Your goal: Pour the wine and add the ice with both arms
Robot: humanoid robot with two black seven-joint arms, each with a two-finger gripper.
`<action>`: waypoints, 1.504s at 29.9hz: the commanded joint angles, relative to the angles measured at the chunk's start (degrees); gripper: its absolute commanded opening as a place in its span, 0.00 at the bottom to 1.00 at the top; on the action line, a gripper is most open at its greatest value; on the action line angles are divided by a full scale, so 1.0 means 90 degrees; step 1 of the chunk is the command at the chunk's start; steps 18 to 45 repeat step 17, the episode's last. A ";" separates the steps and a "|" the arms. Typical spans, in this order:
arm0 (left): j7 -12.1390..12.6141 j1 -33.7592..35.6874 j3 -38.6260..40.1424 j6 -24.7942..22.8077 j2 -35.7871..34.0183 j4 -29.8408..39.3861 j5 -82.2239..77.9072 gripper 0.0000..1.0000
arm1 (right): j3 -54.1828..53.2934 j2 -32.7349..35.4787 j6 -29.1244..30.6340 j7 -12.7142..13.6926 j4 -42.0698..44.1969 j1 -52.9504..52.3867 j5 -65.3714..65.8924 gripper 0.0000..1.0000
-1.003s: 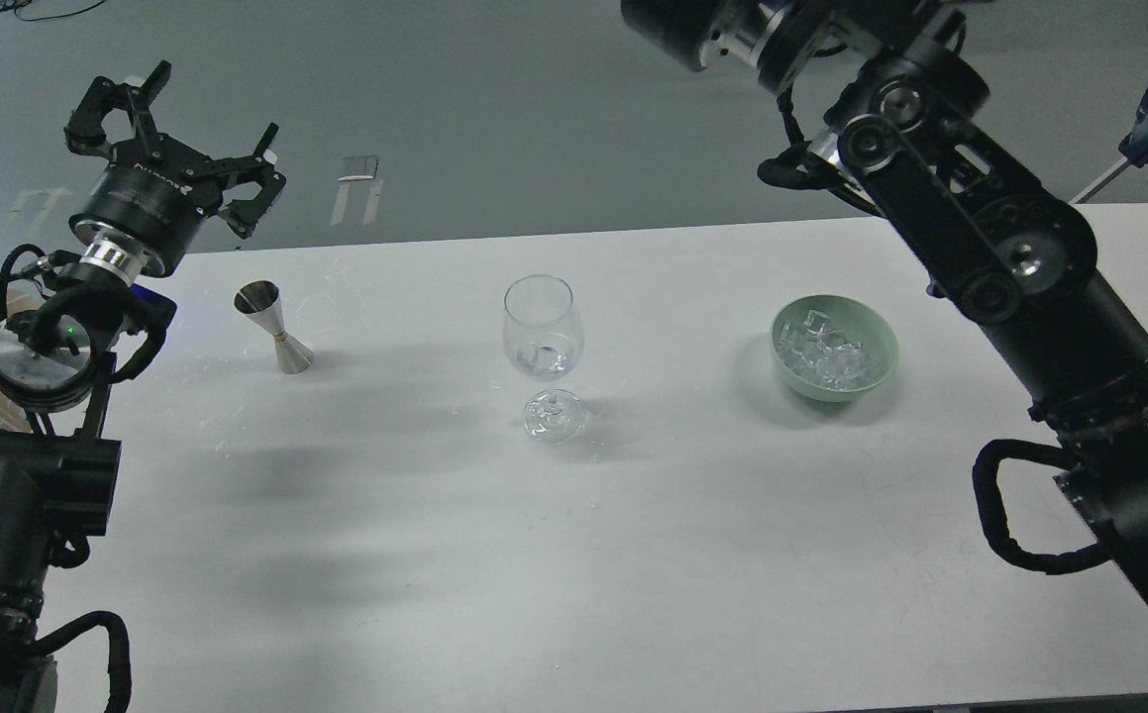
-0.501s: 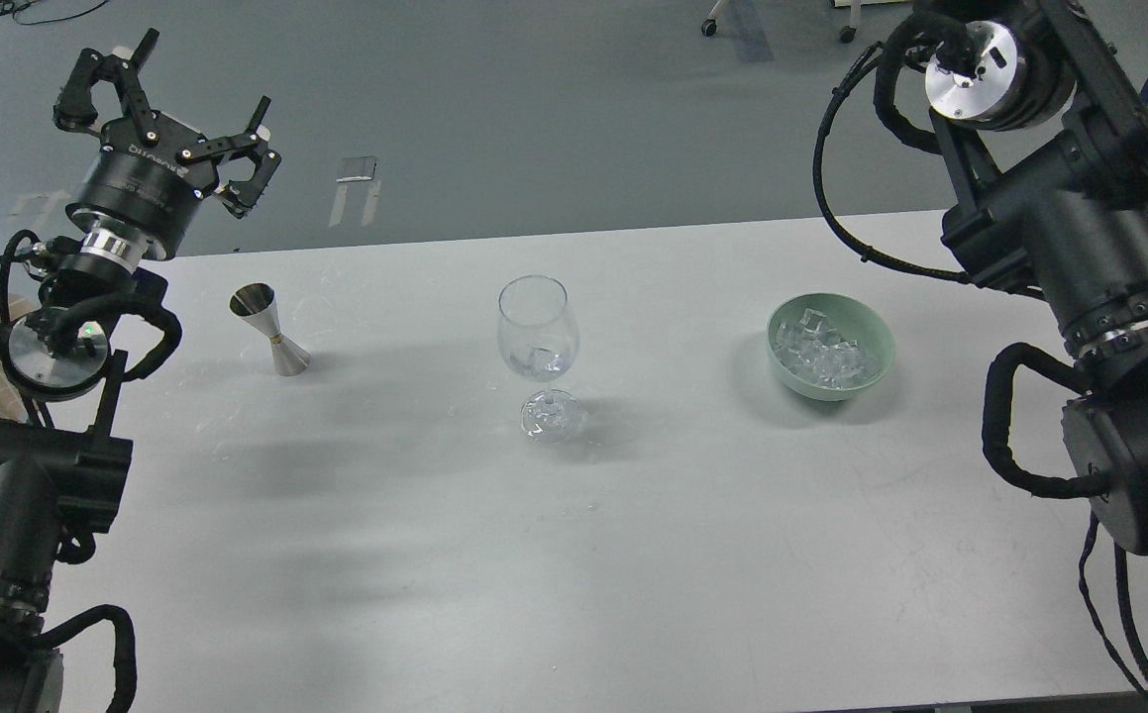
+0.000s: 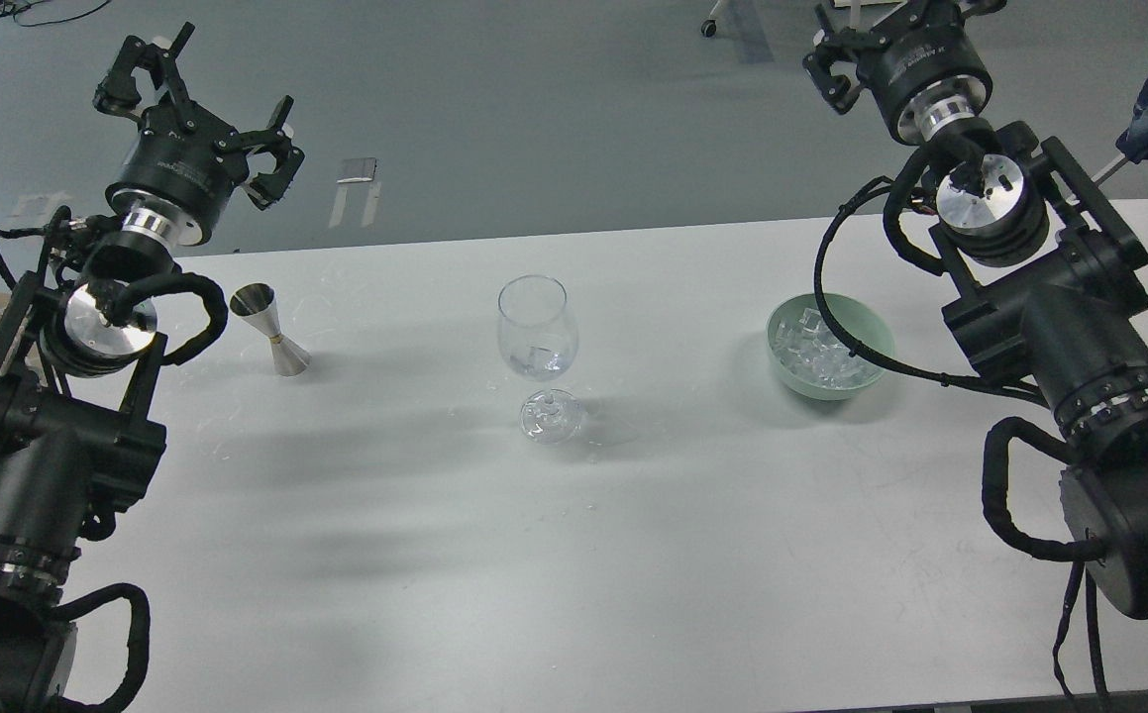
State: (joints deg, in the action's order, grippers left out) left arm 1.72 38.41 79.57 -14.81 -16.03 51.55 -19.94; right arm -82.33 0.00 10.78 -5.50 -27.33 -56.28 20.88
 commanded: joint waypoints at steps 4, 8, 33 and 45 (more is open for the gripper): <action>0.0004 0.0000 -0.0003 0.0239 0.0111 -0.0005 -0.0020 0.96 | 0.0767 0.0000 -0.0153 0.0045 -0.0235 0.0052 0.0004 1.00; 0.0004 0.0000 0.0007 0.0308 0.0209 0.0005 -0.0001 0.97 | 0.1169 0.0000 -0.0153 0.0045 -0.0947 0.0345 0.0004 1.00; 0.0014 -0.0108 0.0046 0.0288 0.0092 0.0063 0.0097 0.98 | 0.1052 0.0000 -0.0153 -0.0004 -0.1183 0.0394 0.0053 1.00; 0.0014 -0.0108 0.0046 0.0288 0.0092 0.0063 0.0097 0.98 | 0.1052 0.0000 -0.0153 -0.0004 -0.1183 0.0394 0.0053 1.00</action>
